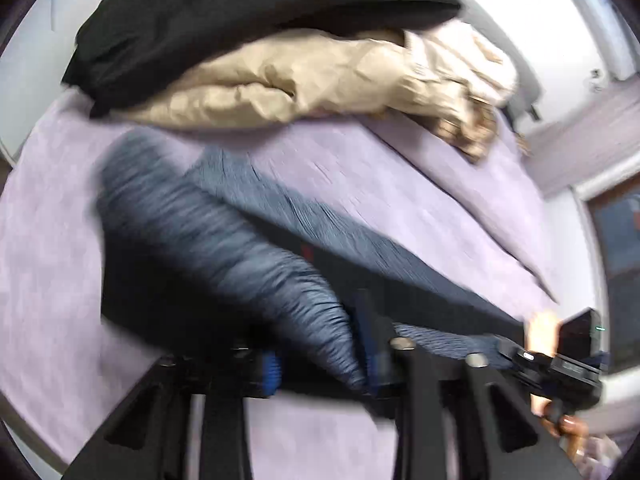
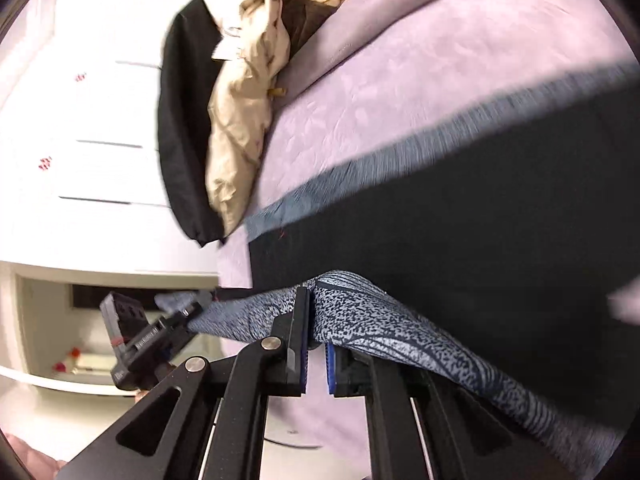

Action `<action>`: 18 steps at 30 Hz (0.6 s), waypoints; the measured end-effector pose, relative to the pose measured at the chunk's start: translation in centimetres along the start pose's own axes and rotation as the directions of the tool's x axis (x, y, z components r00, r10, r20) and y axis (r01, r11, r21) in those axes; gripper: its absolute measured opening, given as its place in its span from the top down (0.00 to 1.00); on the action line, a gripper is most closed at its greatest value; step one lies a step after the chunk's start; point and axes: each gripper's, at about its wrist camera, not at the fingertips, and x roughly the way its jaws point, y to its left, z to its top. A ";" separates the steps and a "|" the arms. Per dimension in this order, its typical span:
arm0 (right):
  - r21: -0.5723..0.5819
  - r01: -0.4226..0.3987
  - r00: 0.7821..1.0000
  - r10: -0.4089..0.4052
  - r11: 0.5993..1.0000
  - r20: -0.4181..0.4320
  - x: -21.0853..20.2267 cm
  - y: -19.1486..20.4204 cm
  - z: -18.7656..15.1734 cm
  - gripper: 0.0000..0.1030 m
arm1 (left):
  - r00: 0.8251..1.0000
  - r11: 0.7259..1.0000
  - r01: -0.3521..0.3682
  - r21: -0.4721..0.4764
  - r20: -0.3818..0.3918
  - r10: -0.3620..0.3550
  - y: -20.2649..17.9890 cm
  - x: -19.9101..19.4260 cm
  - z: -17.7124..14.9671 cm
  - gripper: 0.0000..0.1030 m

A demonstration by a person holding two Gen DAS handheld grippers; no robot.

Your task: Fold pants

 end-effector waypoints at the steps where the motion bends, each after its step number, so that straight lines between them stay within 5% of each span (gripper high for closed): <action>1: -0.002 0.023 0.999 -0.023 1.000 -0.022 1.3 -0.6 1.9 0.90 | 0.998 0.999 -0.051 0.008 0.034 0.050 0.0 1.2 0.9 0.39; 5: 0.039 0.099 0.991 -0.094 0.994 -0.100 5.8 -3.9 5.8 0.87 | 0.985 0.984 -0.174 0.021 0.024 0.174 1.1 6.4 3.0 0.36; 8: 0.082 0.113 0.986 -0.102 0.990 -0.128 7.3 -5.0 6.5 0.80 | 0.980 0.980 -0.200 -0.002 0.016 0.200 2.0 6.0 3.0 0.36; 9: 0.079 0.094 0.988 -0.084 0.992 -0.126 6.9 -4.4 6.3 0.73 | 0.977 0.977 -0.211 0.000 0.032 0.211 2.0 5.1 2.9 0.36; 11: 0.031 0.052 0.992 -0.048 0.998 -0.119 5.0 -2.3 5.5 0.26 | 0.967 0.968 -0.249 0.029 0.062 0.247 1.8 2.9 2.4 0.36; 13: -0.047 0.029 0.993 -0.034 0.998 -0.111 3.3 0.2 4.4 0.24 | 0.965 0.964 -0.257 0.060 0.067 0.253 1.5 1.8 1.9 0.31; 14: -0.075 0.020 0.994 -0.028 0.997 -0.109 2.8 1.0 3.8 0.25 | 0.966 0.963 -0.258 0.080 0.053 0.254 1.2 1.9 1.8 0.20; 18: -0.167 0.113 0.974 -0.142 0.979 -0.175 5.7 1.3 2.8 0.26 | 0.954 0.945 -0.297 0.136 0.010 0.298 -0.3 6.1 1.1 0.18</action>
